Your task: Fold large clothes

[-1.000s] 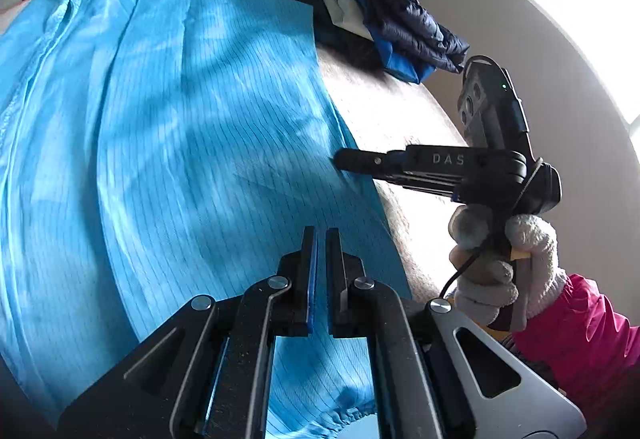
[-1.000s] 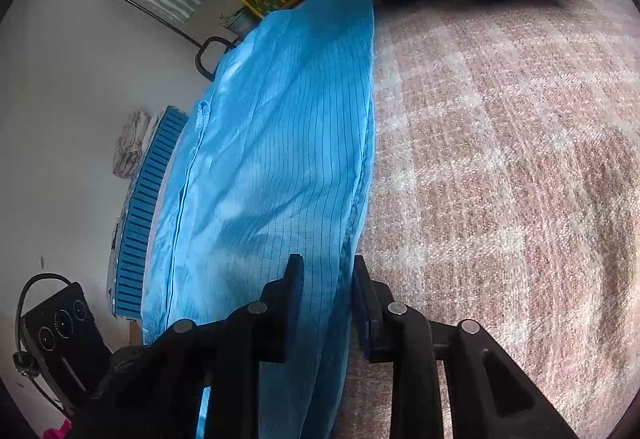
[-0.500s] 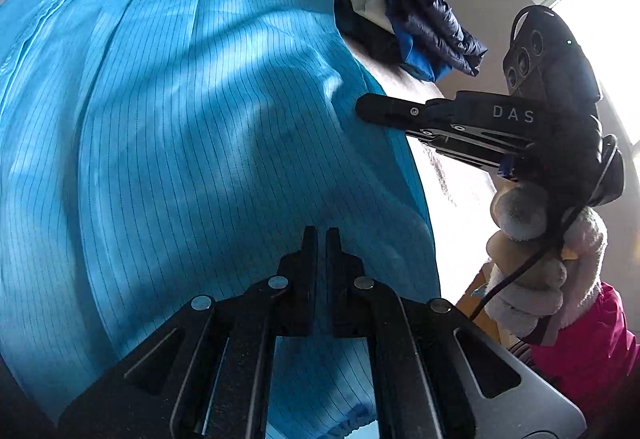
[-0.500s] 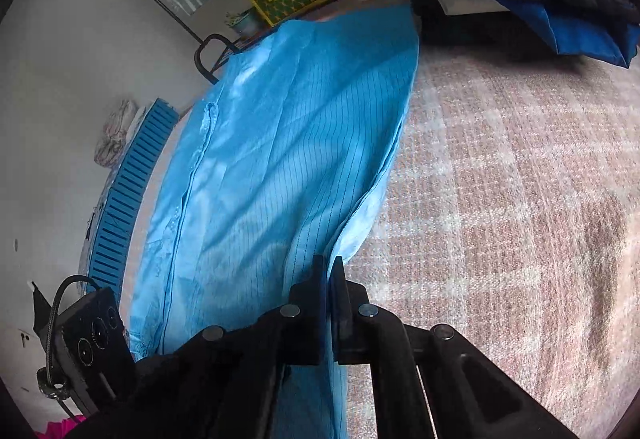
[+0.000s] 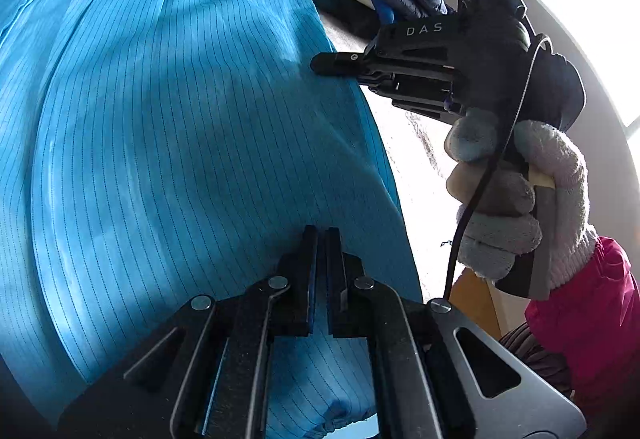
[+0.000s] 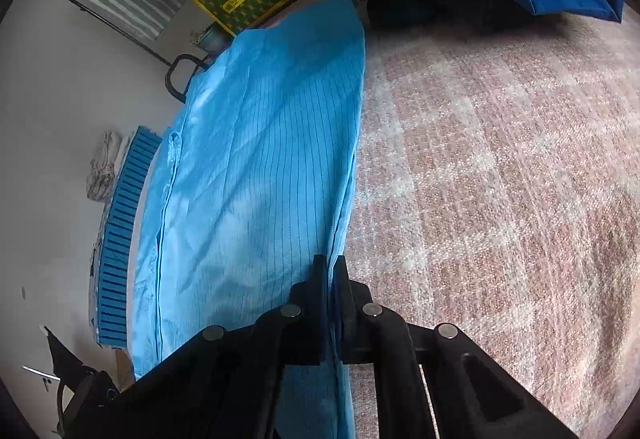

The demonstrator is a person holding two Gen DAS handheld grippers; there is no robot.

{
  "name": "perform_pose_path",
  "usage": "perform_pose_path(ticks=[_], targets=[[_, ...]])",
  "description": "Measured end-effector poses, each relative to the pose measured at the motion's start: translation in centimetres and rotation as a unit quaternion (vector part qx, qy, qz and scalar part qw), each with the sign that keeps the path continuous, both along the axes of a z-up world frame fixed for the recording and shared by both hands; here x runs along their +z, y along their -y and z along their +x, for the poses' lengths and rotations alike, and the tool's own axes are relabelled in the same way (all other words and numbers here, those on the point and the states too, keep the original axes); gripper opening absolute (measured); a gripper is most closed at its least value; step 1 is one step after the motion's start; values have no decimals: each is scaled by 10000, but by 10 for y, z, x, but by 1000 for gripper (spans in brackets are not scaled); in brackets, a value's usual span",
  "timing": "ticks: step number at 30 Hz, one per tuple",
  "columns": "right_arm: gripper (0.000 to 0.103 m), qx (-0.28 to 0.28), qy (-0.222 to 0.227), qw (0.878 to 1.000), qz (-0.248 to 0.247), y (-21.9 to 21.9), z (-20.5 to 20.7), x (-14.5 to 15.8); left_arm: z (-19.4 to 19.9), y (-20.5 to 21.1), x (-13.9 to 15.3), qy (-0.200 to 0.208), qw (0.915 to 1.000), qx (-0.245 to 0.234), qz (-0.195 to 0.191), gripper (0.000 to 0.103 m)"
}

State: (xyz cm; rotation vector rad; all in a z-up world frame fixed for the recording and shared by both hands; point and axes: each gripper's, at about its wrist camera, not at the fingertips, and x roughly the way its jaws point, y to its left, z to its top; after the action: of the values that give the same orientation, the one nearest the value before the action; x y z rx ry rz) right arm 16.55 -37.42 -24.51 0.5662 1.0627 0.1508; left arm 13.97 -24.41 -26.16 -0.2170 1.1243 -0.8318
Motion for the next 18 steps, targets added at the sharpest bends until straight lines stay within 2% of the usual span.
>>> perform_pose_path(ticks=[4, 8, 14, 18], targets=[[0, 131, 118, 9984, -536, -21, 1, 27, -3, 2, 4, -133, 9997, -156, -165, 0], [0, 373, 182, 9914, -1240, -50, 5, 54, -6, -25, 27, -193, 9986, -32, -499, 0], [0, 838, 223, 9786, -1867, -102, 19, 84, -10, -118, 78, 39, 9930, 636, -999, 0], [0, 1239, 322, 9688, -2122, -148, 28, 98, -13, -188, 101, 228, 9853, 1214, -1185, 0]])
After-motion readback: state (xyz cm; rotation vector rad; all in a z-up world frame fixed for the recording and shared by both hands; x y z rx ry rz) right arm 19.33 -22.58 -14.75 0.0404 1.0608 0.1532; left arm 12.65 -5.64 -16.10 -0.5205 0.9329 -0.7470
